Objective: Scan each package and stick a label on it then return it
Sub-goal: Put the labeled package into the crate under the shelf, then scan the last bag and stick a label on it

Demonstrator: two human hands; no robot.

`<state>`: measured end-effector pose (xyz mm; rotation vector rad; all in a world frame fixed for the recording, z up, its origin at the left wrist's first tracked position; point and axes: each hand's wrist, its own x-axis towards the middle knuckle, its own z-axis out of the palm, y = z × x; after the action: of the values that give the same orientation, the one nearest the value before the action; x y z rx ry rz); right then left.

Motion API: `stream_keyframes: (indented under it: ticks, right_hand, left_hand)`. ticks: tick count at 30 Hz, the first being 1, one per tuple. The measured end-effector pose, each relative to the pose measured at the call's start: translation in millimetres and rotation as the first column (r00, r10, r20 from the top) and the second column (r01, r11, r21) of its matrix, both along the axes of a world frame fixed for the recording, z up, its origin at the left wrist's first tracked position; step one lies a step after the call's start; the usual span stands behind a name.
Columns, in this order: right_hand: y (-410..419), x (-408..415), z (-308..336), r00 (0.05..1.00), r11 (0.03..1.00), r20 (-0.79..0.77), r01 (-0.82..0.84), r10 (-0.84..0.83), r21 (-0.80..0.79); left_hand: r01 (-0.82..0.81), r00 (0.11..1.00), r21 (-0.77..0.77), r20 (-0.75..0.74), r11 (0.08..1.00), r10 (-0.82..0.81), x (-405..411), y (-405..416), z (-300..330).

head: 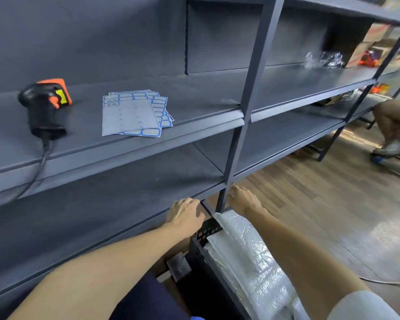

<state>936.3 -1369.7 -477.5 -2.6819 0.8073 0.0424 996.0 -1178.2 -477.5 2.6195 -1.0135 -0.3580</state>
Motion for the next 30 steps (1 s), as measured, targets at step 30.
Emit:
stream_keyframes:
  ticks: [30]
  right_hand:
    - [499.8, 124.0, -17.6, 0.421, 0.434, -0.197, -0.901, 0.885, 0.024]
  left_hand:
    - [-0.865, 0.482, 0.16, 0.003, 0.475, 0.876, -12.2, 455.7, -43.5]
